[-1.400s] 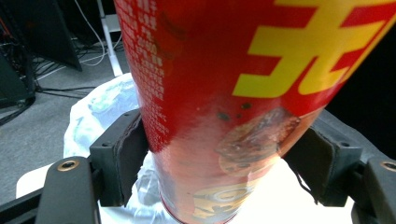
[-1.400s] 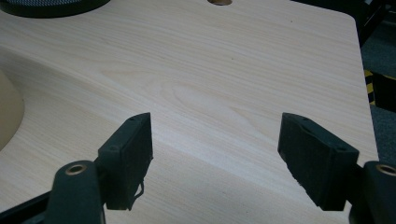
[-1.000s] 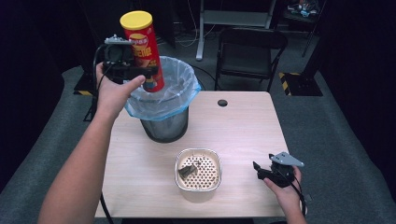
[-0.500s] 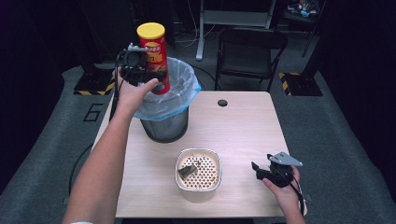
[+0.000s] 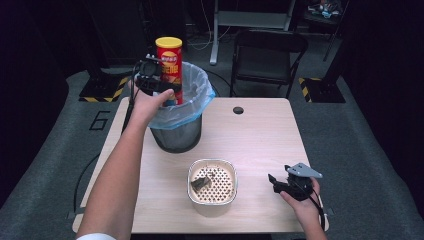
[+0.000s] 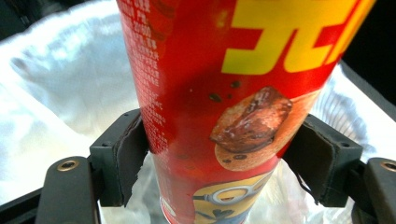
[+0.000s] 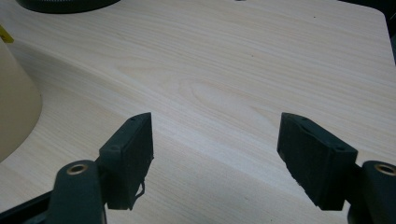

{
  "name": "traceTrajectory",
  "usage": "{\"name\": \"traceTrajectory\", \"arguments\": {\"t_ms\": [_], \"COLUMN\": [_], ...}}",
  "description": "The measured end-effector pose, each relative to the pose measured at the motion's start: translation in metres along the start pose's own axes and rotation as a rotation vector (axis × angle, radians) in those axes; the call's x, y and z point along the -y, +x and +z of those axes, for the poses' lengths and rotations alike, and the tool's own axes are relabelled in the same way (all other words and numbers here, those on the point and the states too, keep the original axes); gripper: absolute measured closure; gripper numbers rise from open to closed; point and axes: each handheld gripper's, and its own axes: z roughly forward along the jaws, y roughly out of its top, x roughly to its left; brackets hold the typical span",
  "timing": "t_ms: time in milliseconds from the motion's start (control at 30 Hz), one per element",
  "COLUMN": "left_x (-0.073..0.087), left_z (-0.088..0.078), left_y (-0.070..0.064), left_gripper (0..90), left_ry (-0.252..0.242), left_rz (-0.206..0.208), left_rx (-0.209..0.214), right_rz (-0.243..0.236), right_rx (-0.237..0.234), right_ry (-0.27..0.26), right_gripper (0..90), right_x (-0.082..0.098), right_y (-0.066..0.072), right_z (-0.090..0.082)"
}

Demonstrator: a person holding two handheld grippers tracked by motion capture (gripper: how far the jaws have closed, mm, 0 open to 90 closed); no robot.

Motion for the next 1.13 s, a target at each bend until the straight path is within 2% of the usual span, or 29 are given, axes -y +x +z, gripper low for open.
{"name": "traceTrajectory", "arguments": {"t_ms": [100, 167, 267, 433, 500, 567, 633, 867, 1000, 1133], "left_x": [0.002, 0.003, 0.007, 0.016, 0.022, 0.027, 0.034, 0.067, 0.09, 0.118], "left_z": [0.001, -0.002, -0.008, -0.023, -0.034, -0.044, -0.057, -0.094, -0.103, -0.103], "left_y": [0.002, 0.005, 0.009, 0.013, 0.013, 0.012, 0.013, 0.019, 0.025, 0.031], "left_gripper": [23.0, 20.0, 20.8, 30.0, 32.5, 35.9, 36.8, 38.7, 39.3, 35.5], "left_ry": [0.009, 0.0, -0.013, -0.021, -0.019, -0.046, -0.073, -0.103, -0.117, -0.115], "left_rz": [0.001, -0.008, -0.007, 0.016, 0.05, 0.061, 0.058, 0.051, 0.065, 0.062], "left_rx": [0.007, 0.015, 0.013, 0.04, 0.044, 0.057, 0.072, 0.11, 0.118, 0.112], "right_rz": [-0.004, -0.003, -0.004, -0.001, 0.002, -0.006, -0.003, -0.003, -0.011, -0.016], "right_rx": [0.001, -0.001, 0.003, 0.009, 0.012, 0.011, 0.013, 0.016, 0.016, 0.017], "right_ry": [-0.002, -0.003, -0.005, -0.002, -0.005, -0.002, 0.0, -0.005, -0.005, 0.002], "right_gripper": [26.4, 26.4, 26.4, 26.4, 26.4, 26.4, 26.4, 26.4, 26.4, 26.3], "right_x": [0.0, 0.0, 0.001, 0.001, 0.0, 0.001, 0.001, 0.001, 0.001, 0.001], "right_y": [0.0, 0.0, -0.001, -0.001, -0.001, -0.001, -0.001, -0.001, 0.0, 0.0], "right_z": [-0.001, -0.001, -0.002, -0.003, -0.003, -0.003, -0.004, -0.004, -0.004, -0.003]}}
